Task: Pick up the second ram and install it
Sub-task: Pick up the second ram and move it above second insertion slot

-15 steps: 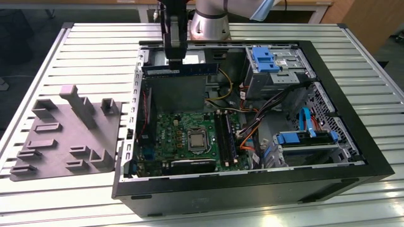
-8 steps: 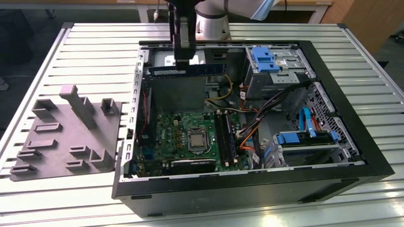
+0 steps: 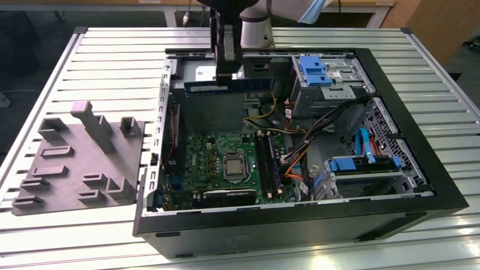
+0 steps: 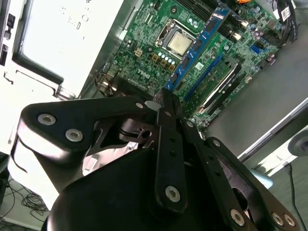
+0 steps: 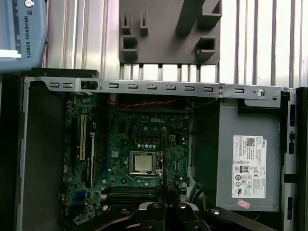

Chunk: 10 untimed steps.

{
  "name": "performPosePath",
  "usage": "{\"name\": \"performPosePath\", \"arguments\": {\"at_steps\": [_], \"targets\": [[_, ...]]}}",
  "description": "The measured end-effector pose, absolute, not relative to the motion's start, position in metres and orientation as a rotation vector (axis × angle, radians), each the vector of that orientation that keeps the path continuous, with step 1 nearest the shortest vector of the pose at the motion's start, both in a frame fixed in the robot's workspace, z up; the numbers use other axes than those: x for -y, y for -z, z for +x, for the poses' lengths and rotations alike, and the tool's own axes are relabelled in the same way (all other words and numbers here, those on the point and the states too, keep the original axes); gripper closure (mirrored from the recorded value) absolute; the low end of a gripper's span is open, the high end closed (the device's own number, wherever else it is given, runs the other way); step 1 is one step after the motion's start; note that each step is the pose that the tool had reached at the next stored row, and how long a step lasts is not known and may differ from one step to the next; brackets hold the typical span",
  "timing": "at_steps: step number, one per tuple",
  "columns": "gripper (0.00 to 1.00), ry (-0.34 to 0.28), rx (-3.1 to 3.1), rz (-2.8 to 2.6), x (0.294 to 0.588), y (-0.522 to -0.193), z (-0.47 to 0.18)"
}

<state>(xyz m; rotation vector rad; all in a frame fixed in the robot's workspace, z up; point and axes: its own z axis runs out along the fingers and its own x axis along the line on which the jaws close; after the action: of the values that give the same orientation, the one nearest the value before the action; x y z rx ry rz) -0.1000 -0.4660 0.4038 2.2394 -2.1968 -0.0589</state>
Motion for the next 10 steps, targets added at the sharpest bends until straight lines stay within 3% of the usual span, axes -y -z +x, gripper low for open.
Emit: {"name": "performPosePath", "arguments": {"at_steps": [10], "targets": [[0.88, 0.059, 2.197, 2.239, 0.4660, -0.3963, -0.0891]]}}
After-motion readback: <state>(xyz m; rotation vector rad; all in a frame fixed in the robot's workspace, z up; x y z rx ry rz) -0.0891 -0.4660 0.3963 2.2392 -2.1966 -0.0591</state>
